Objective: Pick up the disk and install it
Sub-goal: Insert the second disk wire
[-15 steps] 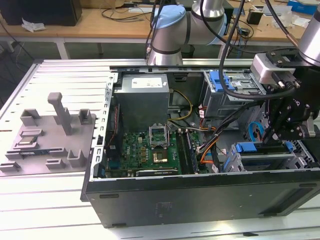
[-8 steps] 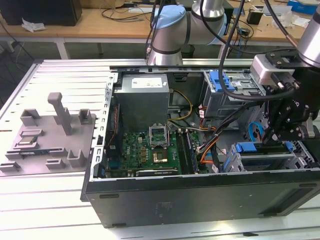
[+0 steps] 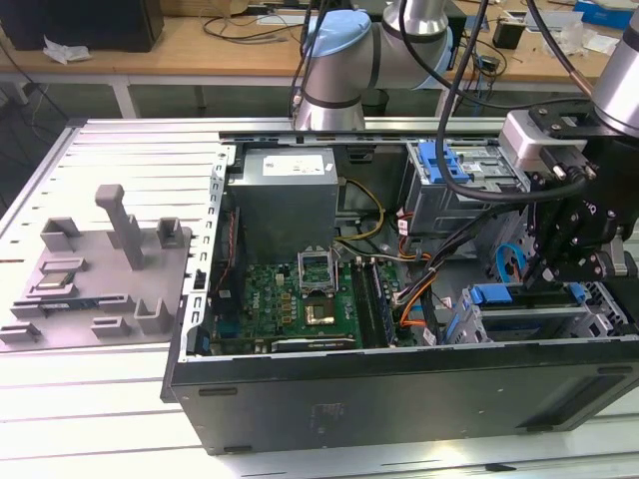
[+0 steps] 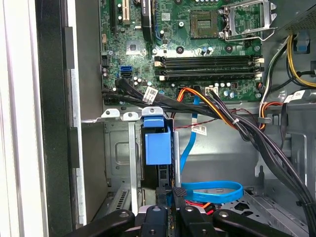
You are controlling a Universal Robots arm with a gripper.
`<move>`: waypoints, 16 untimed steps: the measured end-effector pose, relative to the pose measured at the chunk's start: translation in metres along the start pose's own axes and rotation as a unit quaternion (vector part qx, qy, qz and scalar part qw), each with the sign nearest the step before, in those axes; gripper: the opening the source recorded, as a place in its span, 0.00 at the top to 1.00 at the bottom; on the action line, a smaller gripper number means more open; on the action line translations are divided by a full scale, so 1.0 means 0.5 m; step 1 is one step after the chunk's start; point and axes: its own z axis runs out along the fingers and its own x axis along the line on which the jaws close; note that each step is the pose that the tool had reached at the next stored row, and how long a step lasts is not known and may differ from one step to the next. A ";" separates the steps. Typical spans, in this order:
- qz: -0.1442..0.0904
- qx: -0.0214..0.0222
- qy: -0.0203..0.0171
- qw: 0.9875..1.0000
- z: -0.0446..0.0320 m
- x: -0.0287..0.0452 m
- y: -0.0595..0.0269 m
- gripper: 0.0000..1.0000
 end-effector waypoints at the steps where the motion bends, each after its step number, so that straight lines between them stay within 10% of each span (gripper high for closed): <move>1: 0.000 0.000 0.000 1.000 0.000 0.000 0.000 0.84; 16: 0.000 0.000 0.000 1.000 -0.013 0.000 0.000 0.77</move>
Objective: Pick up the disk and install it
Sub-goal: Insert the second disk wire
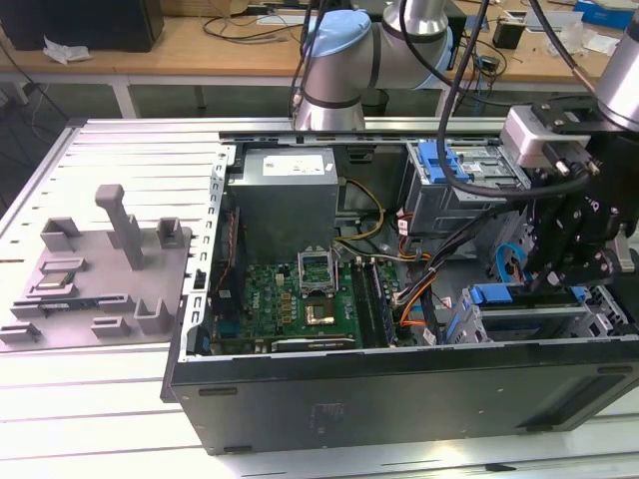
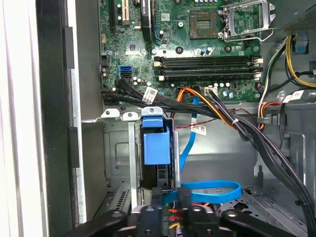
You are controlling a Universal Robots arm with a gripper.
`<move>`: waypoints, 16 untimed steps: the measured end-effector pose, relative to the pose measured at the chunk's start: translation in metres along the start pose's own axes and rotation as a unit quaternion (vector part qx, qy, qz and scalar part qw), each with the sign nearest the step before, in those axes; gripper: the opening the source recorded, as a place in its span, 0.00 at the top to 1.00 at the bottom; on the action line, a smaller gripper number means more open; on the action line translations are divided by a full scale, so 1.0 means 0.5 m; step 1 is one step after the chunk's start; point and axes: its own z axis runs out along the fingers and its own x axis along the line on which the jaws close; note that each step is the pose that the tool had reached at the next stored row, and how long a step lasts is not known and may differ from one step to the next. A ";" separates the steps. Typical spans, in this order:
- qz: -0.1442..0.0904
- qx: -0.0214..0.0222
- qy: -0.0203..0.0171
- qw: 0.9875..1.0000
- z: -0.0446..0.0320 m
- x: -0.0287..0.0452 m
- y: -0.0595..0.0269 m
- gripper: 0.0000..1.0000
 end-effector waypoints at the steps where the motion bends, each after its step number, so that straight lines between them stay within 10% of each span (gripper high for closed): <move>1: 0.000 0.000 0.000 1.000 -0.004 0.000 0.000 0.71; 16: 0.001 0.007 0.000 1.000 -0.031 -0.009 0.023 0.73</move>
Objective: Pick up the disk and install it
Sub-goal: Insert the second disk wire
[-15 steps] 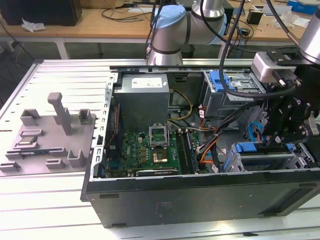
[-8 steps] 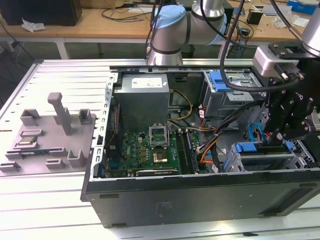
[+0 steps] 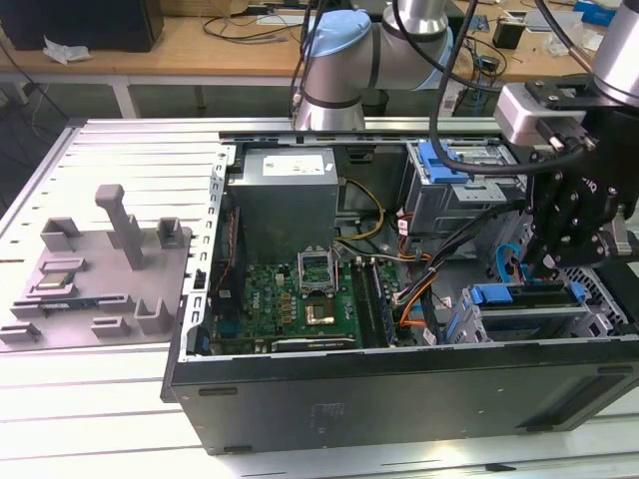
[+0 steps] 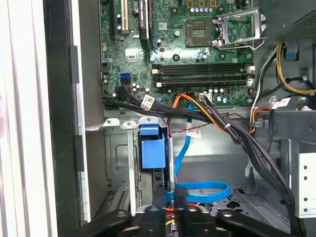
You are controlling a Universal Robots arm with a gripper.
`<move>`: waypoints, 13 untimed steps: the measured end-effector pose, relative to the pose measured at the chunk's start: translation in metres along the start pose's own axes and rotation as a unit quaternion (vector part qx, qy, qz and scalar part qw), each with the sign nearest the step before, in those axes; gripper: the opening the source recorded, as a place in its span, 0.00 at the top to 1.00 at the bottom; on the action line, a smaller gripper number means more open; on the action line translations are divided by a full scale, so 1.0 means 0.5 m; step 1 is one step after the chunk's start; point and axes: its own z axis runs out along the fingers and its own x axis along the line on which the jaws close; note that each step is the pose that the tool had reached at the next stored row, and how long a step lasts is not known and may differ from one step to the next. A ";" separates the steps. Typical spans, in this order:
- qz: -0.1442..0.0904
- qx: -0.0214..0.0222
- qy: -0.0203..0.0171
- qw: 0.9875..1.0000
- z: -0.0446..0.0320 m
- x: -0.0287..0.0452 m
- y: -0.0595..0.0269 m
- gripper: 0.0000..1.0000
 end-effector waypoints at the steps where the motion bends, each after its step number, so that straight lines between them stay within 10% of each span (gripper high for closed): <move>1: 0.000 0.001 0.000 1.000 -0.001 -0.001 0.002 0.85; 13: 0.001 0.010 0.000 1.000 -0.019 -0.009 0.031 0.89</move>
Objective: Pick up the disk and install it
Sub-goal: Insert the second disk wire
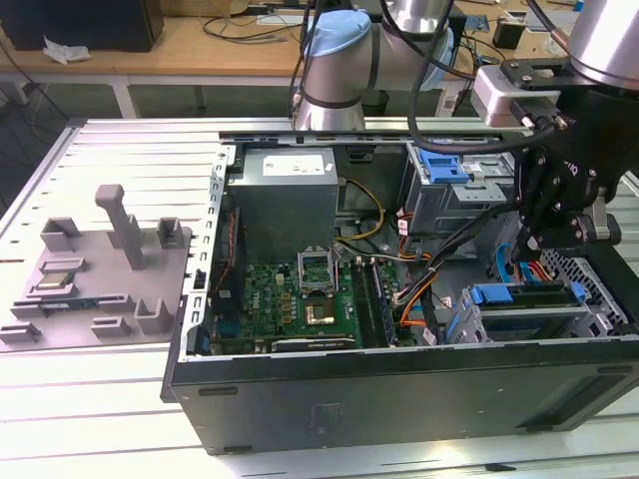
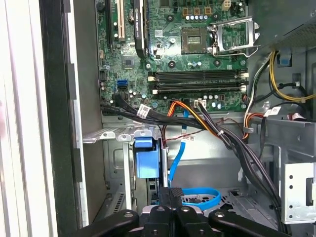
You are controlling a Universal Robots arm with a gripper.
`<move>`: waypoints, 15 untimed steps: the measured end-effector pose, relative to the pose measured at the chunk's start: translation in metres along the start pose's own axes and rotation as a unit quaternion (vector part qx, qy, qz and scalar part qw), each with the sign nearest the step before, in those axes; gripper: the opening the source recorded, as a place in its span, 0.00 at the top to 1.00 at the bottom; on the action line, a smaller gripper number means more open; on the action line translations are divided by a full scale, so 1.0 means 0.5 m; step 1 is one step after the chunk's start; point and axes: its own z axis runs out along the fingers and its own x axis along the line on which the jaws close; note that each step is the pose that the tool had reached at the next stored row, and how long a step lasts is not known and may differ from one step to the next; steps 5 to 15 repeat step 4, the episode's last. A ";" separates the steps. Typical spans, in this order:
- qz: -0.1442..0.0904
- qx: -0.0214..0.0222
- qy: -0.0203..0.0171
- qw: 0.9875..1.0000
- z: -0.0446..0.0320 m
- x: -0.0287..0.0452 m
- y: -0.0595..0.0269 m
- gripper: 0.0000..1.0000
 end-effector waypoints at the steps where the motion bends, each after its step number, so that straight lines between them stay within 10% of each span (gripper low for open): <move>1: 0.000 0.000 0.000 1.000 0.000 0.000 0.000 0.89; 15: 0.000 0.000 0.000 1.000 0.000 0.000 0.001 0.89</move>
